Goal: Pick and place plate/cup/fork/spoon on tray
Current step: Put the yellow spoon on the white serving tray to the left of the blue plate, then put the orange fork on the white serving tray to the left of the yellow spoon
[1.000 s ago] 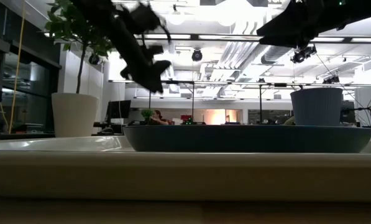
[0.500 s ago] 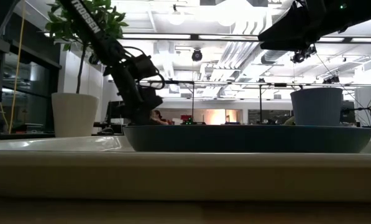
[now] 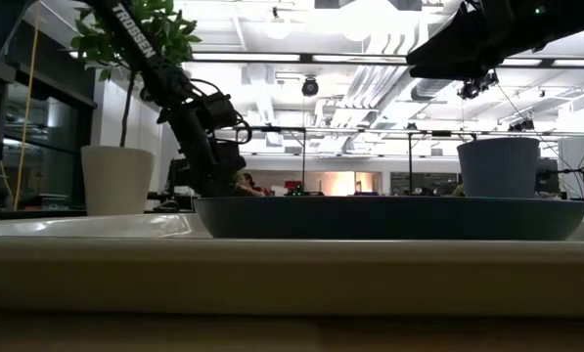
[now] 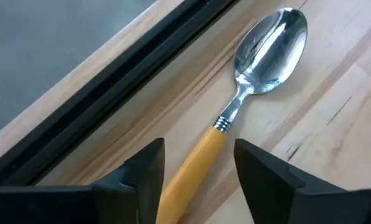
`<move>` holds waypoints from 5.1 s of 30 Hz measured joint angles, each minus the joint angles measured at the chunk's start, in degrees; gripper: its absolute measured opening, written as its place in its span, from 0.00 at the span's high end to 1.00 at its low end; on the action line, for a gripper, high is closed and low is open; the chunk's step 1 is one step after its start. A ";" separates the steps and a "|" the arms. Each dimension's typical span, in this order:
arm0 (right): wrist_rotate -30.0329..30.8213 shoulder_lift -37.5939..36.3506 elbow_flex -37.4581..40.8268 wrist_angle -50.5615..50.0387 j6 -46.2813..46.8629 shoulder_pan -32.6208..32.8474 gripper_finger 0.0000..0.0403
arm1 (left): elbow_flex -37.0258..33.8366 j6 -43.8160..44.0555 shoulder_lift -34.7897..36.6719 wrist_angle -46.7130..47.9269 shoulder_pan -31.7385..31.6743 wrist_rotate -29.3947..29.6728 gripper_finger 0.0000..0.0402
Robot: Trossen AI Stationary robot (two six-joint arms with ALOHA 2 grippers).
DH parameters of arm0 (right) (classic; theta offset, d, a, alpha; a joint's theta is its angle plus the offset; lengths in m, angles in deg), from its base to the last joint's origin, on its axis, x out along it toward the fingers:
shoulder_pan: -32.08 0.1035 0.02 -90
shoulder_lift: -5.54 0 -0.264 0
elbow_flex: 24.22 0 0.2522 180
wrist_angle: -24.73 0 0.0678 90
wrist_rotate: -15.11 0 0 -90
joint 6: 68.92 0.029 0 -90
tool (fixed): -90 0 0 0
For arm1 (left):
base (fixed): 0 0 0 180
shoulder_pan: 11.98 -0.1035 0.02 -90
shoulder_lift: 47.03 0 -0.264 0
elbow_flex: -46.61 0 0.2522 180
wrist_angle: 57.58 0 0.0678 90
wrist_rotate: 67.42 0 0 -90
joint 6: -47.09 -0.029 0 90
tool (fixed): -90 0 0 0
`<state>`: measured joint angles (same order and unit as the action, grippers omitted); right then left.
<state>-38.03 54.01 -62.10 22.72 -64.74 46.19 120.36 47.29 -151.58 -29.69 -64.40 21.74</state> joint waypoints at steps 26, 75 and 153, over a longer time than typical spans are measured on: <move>0.00 0.00 0.00 0.13 0.06 0.01 0.38 | 0.17 0.93 -3.77 3.91 1.85 0.91 0.71; 0.00 0.00 0.00 0.57 0.88 0.00 0.38 | -22.35 69.04 25.20 -8.24 80.56 28.57 0.98; -0.04 0.00 0.00 0.35 4.92 0.00 0.38 | -18.16 65.15 20.90 -5.68 67.98 38.51 0.80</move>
<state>-38.07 54.01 -62.10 23.06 -59.82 46.19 102.19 112.45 -130.68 -35.37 3.59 60.25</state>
